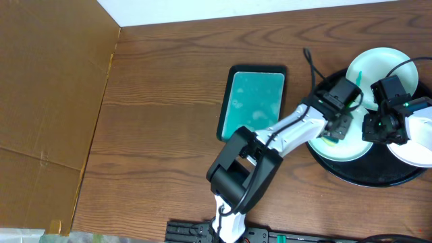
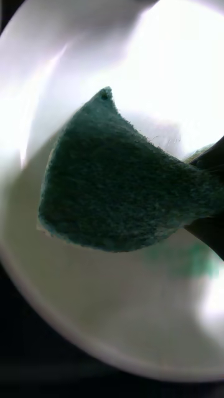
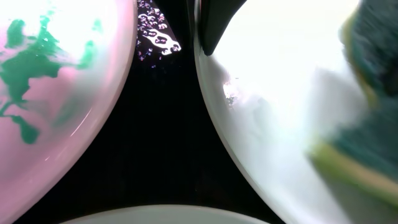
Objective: Clean dirty plates on tray and stack at the side
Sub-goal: 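Scrub the plate surface with the sponge while the right gripper holds it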
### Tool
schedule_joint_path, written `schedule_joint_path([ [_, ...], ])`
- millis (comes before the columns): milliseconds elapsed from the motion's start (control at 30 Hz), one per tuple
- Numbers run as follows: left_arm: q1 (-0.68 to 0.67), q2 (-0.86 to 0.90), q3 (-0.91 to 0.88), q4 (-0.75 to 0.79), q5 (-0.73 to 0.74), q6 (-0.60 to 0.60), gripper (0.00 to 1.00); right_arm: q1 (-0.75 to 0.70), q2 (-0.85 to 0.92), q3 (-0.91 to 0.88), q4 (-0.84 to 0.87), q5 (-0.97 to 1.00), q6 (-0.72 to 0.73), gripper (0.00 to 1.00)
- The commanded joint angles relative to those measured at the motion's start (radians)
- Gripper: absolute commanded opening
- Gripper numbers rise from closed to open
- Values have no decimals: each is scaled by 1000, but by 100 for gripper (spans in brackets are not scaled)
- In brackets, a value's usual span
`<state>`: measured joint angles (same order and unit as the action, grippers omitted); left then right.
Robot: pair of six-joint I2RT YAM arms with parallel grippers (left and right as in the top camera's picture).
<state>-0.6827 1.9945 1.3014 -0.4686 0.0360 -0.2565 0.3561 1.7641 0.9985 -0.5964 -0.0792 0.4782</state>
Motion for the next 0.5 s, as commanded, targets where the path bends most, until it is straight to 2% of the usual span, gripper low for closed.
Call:
schedule_joint_path([
  [0, 78, 8, -6, -12, -151, -102, 11, -8, 4, -11, -2, 22, -16, 1],
  [233, 93, -101, -6, -12, -148, -241, 11, -8, 4, -11, -2, 22, -16, 1],
  [333, 92, -124, -6, -12, -74, -303, 11, -8, 4, -11, -2, 22, -16, 1],
  [467, 91, -119, -14, -15, 97, -364, 11, -8, 4, -11, -2, 21, -16, 1],
])
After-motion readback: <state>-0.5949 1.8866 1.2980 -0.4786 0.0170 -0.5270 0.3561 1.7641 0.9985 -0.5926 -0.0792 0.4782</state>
